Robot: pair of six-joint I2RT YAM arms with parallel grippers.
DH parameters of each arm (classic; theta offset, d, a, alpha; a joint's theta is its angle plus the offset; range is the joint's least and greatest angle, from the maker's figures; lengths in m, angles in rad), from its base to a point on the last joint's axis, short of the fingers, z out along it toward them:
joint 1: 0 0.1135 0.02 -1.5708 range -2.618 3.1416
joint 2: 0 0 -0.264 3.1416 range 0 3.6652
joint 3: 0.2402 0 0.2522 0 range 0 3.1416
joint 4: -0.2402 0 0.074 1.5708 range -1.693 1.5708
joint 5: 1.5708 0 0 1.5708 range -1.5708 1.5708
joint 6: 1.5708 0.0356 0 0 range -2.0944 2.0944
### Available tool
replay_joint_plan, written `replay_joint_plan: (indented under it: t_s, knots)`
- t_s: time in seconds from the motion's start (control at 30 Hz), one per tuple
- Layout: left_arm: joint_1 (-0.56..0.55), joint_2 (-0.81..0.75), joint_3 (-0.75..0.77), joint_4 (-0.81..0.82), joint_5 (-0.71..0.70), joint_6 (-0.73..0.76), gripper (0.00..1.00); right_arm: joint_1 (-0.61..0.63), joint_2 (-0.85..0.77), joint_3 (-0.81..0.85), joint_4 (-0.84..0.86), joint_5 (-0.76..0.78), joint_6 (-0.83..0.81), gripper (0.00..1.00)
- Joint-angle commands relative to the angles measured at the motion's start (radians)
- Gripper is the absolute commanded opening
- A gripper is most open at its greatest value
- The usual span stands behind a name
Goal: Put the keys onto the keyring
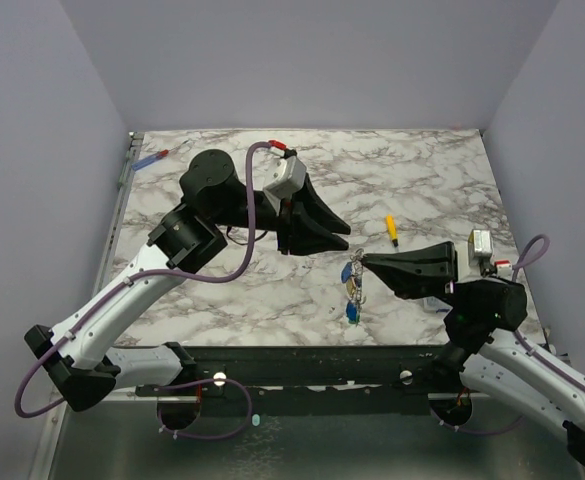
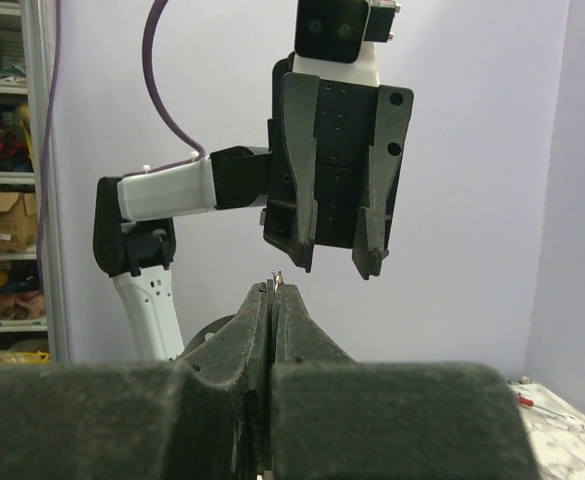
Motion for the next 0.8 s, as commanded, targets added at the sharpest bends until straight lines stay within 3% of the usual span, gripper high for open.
replay_joint_plan:
  t_s: [0.0, 0.77]
  knots:
    - [-0.013, 0.006, -0.022, 0.067, 0.039, -0.033, 0.35, 0.005, 0.004, 0.042, 0.041, -0.004, 0.003, 0.01]
    - [-0.033, -0.016, -0.085, 0.180, -0.013, -0.084, 0.34, 0.006, 0.009, 0.044, 0.006, 0.046, -0.019, 0.01]
